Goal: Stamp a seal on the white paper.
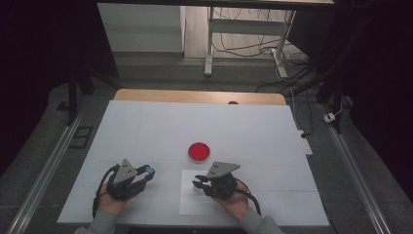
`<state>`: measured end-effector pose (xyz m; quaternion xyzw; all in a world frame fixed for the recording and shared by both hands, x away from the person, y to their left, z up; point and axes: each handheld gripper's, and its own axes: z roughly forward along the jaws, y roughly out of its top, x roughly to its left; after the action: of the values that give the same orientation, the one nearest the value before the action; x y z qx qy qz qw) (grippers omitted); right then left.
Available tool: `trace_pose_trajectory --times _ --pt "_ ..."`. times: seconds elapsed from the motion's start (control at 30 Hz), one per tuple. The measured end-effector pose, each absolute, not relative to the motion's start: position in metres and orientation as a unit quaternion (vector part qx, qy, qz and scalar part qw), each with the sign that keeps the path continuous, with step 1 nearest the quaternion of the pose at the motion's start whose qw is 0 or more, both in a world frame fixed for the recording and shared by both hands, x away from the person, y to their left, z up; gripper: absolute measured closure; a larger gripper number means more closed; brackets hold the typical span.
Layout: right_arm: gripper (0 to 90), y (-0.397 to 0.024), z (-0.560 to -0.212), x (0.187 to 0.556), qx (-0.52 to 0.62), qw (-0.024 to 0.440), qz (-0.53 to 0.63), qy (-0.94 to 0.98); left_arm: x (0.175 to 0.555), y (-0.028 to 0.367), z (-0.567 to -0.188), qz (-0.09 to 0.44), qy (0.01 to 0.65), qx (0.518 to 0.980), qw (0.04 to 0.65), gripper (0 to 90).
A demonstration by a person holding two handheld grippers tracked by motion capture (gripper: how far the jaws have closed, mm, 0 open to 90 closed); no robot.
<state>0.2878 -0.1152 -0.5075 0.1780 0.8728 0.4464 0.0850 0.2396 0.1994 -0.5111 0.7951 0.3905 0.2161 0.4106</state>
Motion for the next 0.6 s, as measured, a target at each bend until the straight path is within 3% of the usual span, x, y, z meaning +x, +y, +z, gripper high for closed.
trace_pose_trajectory --times 0.6 --pt "75.6 -0.1134 -0.5121 0.2874 0.176 0.084 0.440 0.877 0.2394 0.1994 -0.5109 0.216 0.390 0.795 0.411 65.6"
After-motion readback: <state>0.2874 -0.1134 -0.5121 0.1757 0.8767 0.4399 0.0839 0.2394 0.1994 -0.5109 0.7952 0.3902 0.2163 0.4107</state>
